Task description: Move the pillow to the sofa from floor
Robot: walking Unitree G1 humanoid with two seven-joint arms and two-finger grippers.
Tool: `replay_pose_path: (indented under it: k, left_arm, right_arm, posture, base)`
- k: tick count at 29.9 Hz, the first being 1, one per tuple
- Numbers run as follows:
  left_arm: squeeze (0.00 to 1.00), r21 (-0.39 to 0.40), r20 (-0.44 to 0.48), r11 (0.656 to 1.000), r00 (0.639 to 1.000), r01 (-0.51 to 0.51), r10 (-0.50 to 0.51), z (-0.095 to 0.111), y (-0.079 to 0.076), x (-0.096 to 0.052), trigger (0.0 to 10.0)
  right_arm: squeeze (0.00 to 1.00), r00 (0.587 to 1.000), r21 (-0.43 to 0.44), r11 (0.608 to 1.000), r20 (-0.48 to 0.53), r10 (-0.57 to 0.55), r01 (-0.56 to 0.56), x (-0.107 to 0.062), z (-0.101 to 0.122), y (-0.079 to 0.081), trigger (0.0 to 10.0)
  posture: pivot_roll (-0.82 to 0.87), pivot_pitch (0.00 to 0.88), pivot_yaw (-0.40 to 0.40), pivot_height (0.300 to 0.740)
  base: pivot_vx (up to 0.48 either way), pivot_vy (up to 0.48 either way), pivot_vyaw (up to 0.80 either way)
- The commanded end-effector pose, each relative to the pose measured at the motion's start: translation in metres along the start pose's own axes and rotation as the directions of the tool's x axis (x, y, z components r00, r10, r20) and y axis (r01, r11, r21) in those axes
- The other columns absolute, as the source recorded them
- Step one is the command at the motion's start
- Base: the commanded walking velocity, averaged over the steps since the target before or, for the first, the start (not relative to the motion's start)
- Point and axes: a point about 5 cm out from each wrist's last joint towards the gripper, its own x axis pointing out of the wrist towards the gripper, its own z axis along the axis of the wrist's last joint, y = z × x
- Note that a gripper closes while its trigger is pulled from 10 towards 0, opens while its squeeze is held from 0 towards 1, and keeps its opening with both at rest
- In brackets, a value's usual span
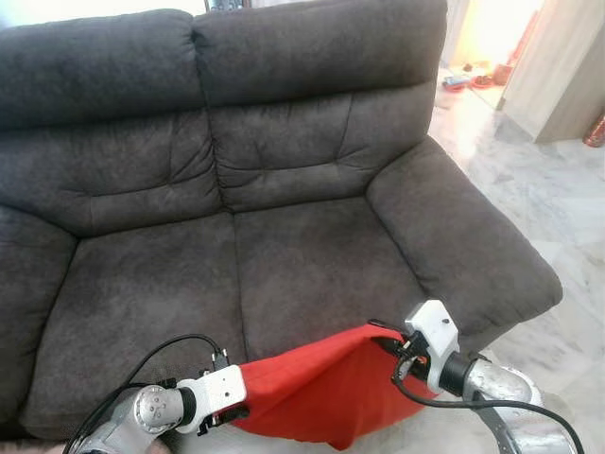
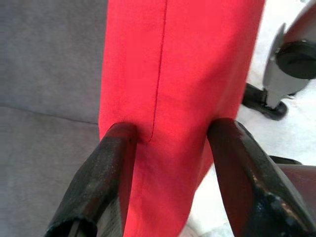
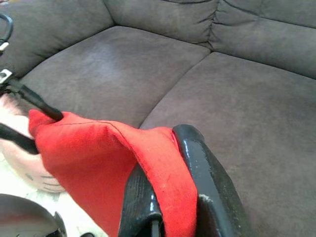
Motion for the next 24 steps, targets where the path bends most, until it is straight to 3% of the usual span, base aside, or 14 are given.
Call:
replay_pose_path:
  k: [1, 9, 11, 24]
  left_arm:
    - [0.0, 0.009, -0.014, 1.0, 1.0, -0.014, 0.014, -0.0046, 0.0002, -0.0009, 10.0]
    - [0.0, 0.009, -0.018, 0.999, 0.999, -0.036, 0.036, -0.0084, 0.0011, -0.0004, 10.0]
    - [1.0, -0.002, -0.011, 0.999, 0.999, -0.038, 0.038, -0.0089, 0.0011, 0.0001, 10.0]
    - [1.0, 0.018, 0.005, 0.998, 0.998, -0.057, 0.057, -0.0098, 0.0082, -0.0032, 10.0]
  right_arm:
    - [0.0, 0.989, -0.071, 0.997, 0.14, 0.049, -0.04, 0.0003, 0.0333, 0.0035, 10.0]
    - [0.0, 0.987, -0.082, 0.995, 0.144, 0.073, -0.062, -0.0006, 0.038, 0.0051, 10.0]
    - [0.0, 0.987, -0.083, 0.995, 0.141, 0.072, -0.061, -0.0015, 0.0382, 0.0045, 10.0]
    - [0.0, 0.988, -0.077, 0.994, 0.127, 0.093, -0.083, -0.0042, 0.0377, 0.0069, 10.0]
  posture:
    - [0.06, 0.044, -0.013, 0.74]
    - [0.06, 0.045, -0.014, 0.74]
    - [0.05, 0.045, -0.014, 0.74]
    - [0.05, 0.047, -0.013, 0.74]
  base:
    - [0.0, 0.0, 0.0]
    - [0.0, 0.0, 0.0]
    - [0.0, 0.0, 0.0]
    - [0.0, 0.0, 0.0]
